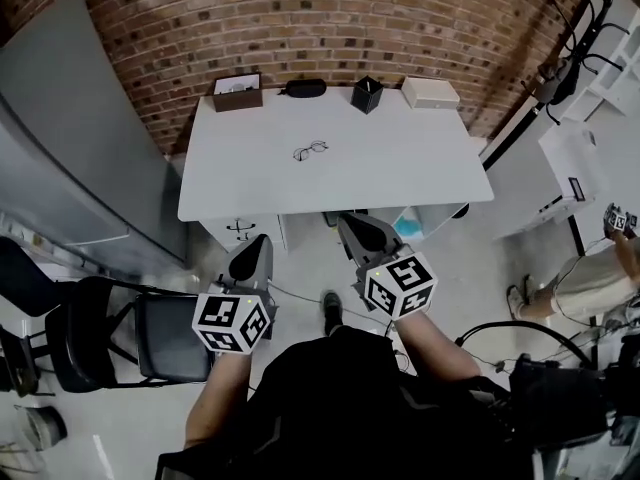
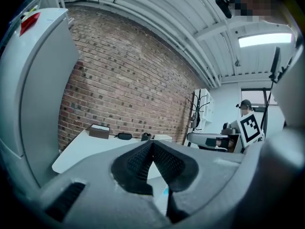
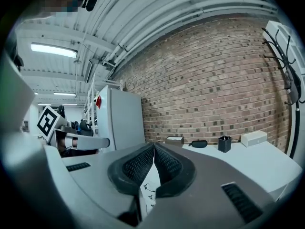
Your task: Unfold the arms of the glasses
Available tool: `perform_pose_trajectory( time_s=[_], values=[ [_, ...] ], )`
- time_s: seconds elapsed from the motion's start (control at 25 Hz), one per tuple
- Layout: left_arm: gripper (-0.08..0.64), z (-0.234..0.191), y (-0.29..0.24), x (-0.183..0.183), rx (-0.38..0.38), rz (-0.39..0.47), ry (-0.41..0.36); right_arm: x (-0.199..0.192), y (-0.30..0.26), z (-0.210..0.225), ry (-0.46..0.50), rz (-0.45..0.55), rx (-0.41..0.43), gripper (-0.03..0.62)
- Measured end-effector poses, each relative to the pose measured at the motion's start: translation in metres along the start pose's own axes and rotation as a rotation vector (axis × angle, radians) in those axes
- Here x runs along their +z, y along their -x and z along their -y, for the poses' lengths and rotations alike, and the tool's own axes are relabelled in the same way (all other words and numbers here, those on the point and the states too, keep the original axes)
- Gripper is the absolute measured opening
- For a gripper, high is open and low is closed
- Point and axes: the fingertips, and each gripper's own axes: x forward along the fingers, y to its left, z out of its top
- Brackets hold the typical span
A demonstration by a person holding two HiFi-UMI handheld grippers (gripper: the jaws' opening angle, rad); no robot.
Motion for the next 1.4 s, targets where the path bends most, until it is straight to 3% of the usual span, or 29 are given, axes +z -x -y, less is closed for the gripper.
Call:
perform_pose_trajectory(
  time_s=[0.72, 1.12, 1.4],
  values=[
    [0.006, -0.015, -0.171, -0.001, 0.088, -0.132, 0.011, 0.0, -0.068, 0.177, -0.079, -0.058, 0.023, 0.009],
    [0.007, -0.035, -0.206, -0.007, 0.132, -0.178, 0.021, -0.009, -0.109, 0.204, -0.09, -0.083, 0.095, 0.009],
    [0.007, -0.069, -0.235, -0.022, 0.124, -0.213, 0.036, -0.033, -0.157, 0.216, -0.043, -0.155, 0.108, 0.009]
  ],
)
